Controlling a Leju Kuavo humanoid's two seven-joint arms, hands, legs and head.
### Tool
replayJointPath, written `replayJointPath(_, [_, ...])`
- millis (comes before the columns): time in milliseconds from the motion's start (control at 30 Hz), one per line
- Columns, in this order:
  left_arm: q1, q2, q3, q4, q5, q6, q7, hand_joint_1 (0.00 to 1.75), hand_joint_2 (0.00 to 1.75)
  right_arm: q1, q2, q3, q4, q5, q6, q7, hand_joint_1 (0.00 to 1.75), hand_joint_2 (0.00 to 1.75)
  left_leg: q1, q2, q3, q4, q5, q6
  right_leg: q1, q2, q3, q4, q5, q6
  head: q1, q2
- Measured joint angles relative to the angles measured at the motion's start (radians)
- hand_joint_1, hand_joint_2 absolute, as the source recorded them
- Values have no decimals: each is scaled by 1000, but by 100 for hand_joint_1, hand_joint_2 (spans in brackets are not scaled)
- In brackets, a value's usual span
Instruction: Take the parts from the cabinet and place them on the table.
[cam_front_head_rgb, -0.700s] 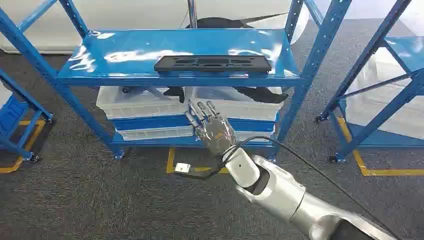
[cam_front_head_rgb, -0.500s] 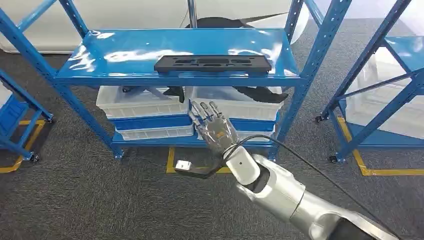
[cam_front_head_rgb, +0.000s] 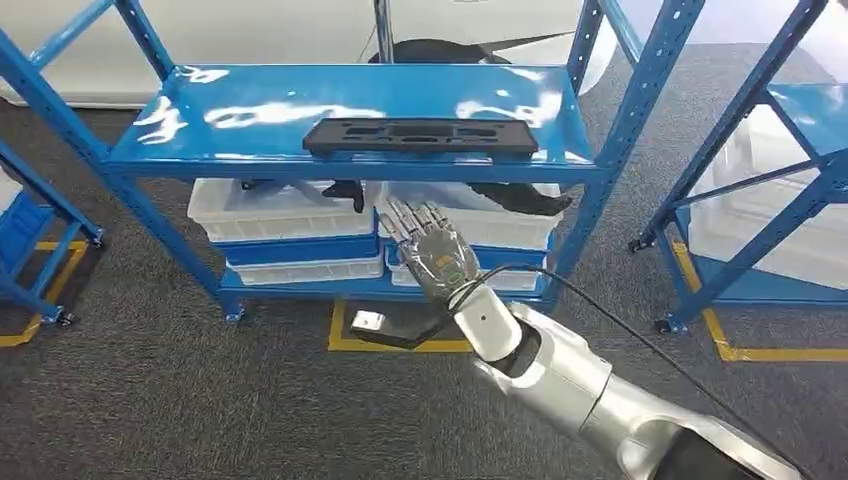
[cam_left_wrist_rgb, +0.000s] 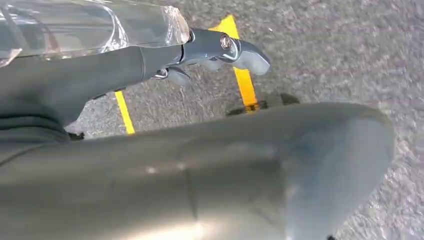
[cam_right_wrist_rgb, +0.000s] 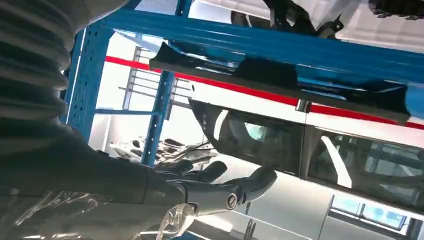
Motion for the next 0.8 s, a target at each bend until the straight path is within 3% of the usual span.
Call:
replayJointPath(33, [-3, 9, 0, 5, 0, 1, -1, 0, 0, -2, 0, 0, 3, 0, -1, 0, 0, 175, -11, -2, -13, 11, -14, -17, 10, 8, 0, 15, -32, 10, 6, 0])
replayJointPath(67, [-7, 3, -1, 5, 0, 1, -1, 0, 0, -3, 5, 3, 2, 0, -3, -2, 0, 175, -6, -1, -17, 29, -23, -25, 4, 17, -11, 15, -36, -21, 7, 1])
replayJointPath(100, [-5, 5, -1, 6, 0, 2, -3, 0, 0, 0, 3, 3, 2, -1, -4, -1, 0, 175, -9, -2, -17, 18, -20, -27, 5, 17, -17, 24, -41, -33, 4, 0])
replayJointPath(167, [-1, 4, -3, 7, 0, 3, -3, 0, 0, 0, 3, 7, 3, -1, -5, -1, 0, 175, 0, 0, -11, 13, -23, -30, 9, 25, -21, 31, -49, -49, -2, 0])
replayJointPath(200, [-3, 4, -6, 7, -1, 3, -3, 0, 0, -3, 5, 8, 2, -2, -6, -1, 0, 175, 3, -4, -12, 25, -36, -33, 13, 30, -18, 30, -53, -57, -3, 0])
replayJointPath(267, [-6, 4, -7, 7, -2, 6, -3, 0, 0, -9, 6, 8, 3, -3, -8, -1, 0, 175, -7, -11, -90, 173, -94, -14, 17, 31, -10, 29, -58, -66, -5, 0])
replayJointPath(300, [-5, 4, -7, 7, -2, 7, -3, 0, 0, -9, 8, 8, 2, -3, -9, -1, 0, 175, -17, -12, -147, 270, -123, -7, 20, 33, -7, 29, -63, -72, -6, 0])
replayJointPath(333, [-4, 4, -8, 7, -2, 7, -3, 0, 0, -6, 9, 9, 3, -3, -10, -1, 0, 175, -26, -14, -207, 360, -141, 1, 26, 36, -1, 29, -68, -79, -7, 0])
replayJointPath(367, [-2, 4, -8, 7, -2, 7, -3, 0, 0, -4, 10, 12, 3, -3, -11, -3, 0, 175, -33, -17, -252, 411, -139, 9, 33, 39, 5, 29, -73, -85, -7, 0])
replayJointPath(400, [1, 4, -8, 8, -2, 8, -2, 0, 0, -3, 10, 14, 3, -3, -13, -3, 0, 175, -40, -19, -272, 406, -111, 20, 39, 45, 14, 29, -79, -88, -7, 0])
replayJointPath(433, [3, 4, -8, 8, -2, 8, -2, 0, 0, -4, 10, 14, 3, -1, -16, -3, 0, 175, -48, -22, -267, 354, -62, 34, 45, 50, 24, 29, -85, -90, -7, 0])
replayJointPath(500, [1, 4, -9, 8, -2, 9, -2, 0, 0, -9, 17, 14, 2, 1, -21, -3, 0, 175, -66, -31, -217, 184, 54, 66, 53, 58, 46, 28, -98, -91, -7, 0])
replayJointPath(533, [1, 6, -9, 9, -2, 10, -1, 0, 0, -11, 21, 15, 2, 1, -24, -3, 0, 175, -76, -43, -201, 115, 94, 84, 52, 58, 50, 25, -104, -91, -7, 0])
replayJointPath(567, [0, 6, -9, 11, -2, 10, 1, 0, 0, -13, 27, 15, 2, 2, -26, -3, 0, 175, -81, -47, -194, 100, 87, 92, 64, 65, 54, 28, -111, -84, -7, 0])
replayJointPath(667, [-2, 6, -9, 12, -3, 10, 6, 0, 0, -14, 32, 21, 0, 8, -27, -5, 0, 175, -87, -46, -189, 94, 78, 83, 54, 66, 58, 18, -117, -71, -7, 0])
replayJointPath(700, [-3, 6, -9, 12, -3, 10, 6, 0, 0, -14, 33, 22, -3, 10, -27, -6, 0, 175, -71, -44, -175, 76, 83, 82, 59, 63, 61, 18, -125, -65, -7, 0])
replayJointPath(733, [-2, 7, -9, 12, -5, 11, 6, 0, 0, -15, 33, 23, -5, 12, -27, -6, 0, 175, -74, -47, -164, 67, 82, 83, 60, 45, 59, 42, -135, -61, -5, 0])
replayJointPath(800, [-4, 6, -9, 12, -6, 13, 6, 0, 0, -19, 37, 28, -8, 15, -26, -14, 0, 175, -75, -44, -151, 66, 75, 93, 58, 34, -17, 190, -199, -56, -3, 0])
